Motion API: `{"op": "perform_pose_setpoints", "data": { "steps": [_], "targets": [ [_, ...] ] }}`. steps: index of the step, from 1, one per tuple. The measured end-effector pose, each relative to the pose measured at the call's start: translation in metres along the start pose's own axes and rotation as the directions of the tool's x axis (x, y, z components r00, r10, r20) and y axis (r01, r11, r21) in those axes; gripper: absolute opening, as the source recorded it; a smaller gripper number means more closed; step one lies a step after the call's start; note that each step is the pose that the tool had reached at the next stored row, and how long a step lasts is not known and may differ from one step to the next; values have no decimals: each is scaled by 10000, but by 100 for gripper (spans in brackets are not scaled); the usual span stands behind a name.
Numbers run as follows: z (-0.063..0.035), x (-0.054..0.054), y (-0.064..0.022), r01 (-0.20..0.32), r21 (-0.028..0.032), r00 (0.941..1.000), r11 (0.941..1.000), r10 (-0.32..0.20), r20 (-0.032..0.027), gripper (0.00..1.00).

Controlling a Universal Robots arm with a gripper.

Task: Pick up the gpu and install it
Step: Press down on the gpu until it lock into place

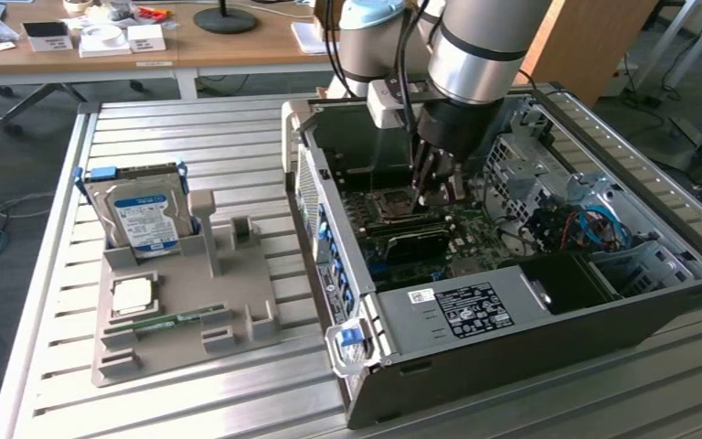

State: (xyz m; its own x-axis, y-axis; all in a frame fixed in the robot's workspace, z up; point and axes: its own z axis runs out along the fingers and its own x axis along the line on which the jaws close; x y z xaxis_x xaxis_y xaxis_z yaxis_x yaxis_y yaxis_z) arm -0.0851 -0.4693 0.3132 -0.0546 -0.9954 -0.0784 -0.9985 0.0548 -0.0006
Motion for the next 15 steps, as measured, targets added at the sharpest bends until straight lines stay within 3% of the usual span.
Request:
{"op": "perform_pose_setpoints", "data": {
  "steps": [15],
  "targets": [
    [128, -18, 2, 12, -1, 10000, 10000, -12, 0, 11]
  ]
}}
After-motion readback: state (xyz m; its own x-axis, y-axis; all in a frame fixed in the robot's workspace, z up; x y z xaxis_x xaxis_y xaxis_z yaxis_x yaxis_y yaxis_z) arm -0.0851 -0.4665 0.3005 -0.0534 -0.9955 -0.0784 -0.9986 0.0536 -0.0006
